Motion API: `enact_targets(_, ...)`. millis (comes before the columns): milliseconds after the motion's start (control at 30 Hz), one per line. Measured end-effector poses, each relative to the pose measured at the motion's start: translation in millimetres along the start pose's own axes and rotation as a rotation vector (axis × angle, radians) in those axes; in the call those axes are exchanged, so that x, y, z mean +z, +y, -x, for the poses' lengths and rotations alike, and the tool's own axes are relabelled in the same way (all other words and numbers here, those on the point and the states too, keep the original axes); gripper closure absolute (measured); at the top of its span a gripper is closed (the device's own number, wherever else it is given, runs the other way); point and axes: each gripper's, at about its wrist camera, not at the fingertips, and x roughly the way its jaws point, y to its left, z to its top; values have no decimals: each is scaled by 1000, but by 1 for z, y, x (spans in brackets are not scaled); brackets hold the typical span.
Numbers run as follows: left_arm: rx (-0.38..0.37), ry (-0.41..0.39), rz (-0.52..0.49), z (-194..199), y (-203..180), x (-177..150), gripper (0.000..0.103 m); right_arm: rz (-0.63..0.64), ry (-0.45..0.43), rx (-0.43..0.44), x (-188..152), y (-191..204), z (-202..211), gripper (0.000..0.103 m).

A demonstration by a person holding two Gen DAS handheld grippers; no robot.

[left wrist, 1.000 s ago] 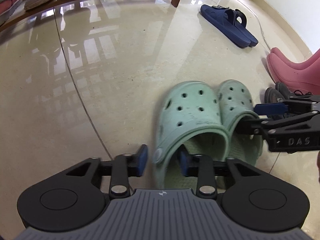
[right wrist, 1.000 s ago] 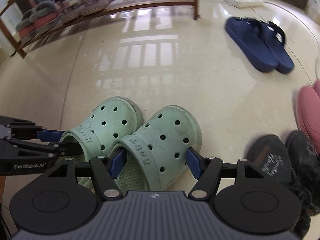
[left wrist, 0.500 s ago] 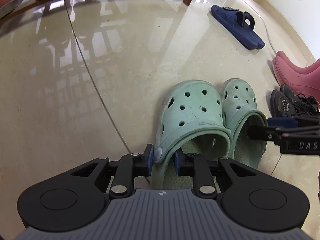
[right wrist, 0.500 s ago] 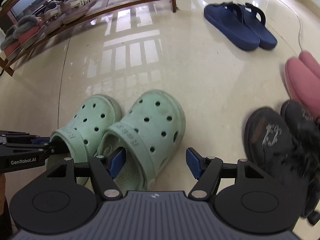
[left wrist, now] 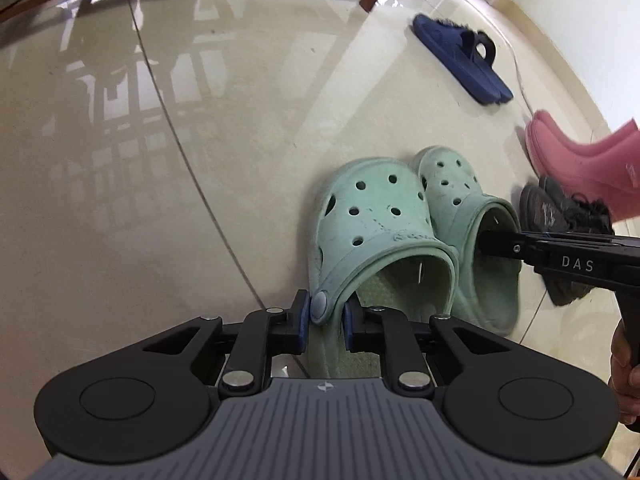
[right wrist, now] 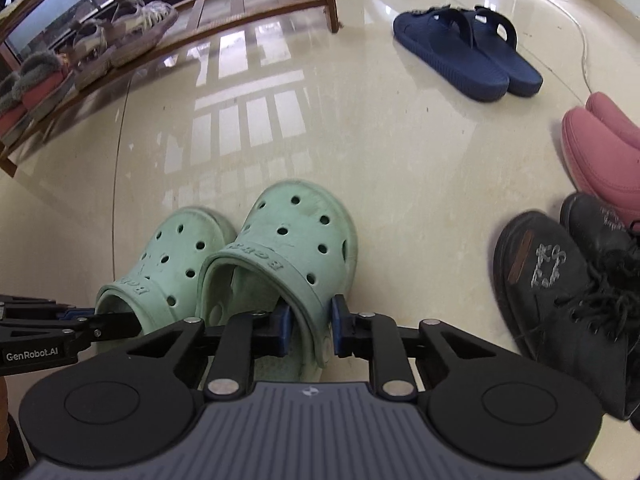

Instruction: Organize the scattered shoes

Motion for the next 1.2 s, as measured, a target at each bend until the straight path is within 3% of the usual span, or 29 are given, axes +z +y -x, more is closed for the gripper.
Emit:
enact_targets(400,-60,-138,189,46,40,44,87,-41,-64,63,61,29,24,85)
enact_targets(567,-46,-205,254,68,56,57,87,-19,-90,83,82,54,36,85)
enact_targets(1200,46,-508,288,200,79,148,87,106,-260,195,202,176,95,85)
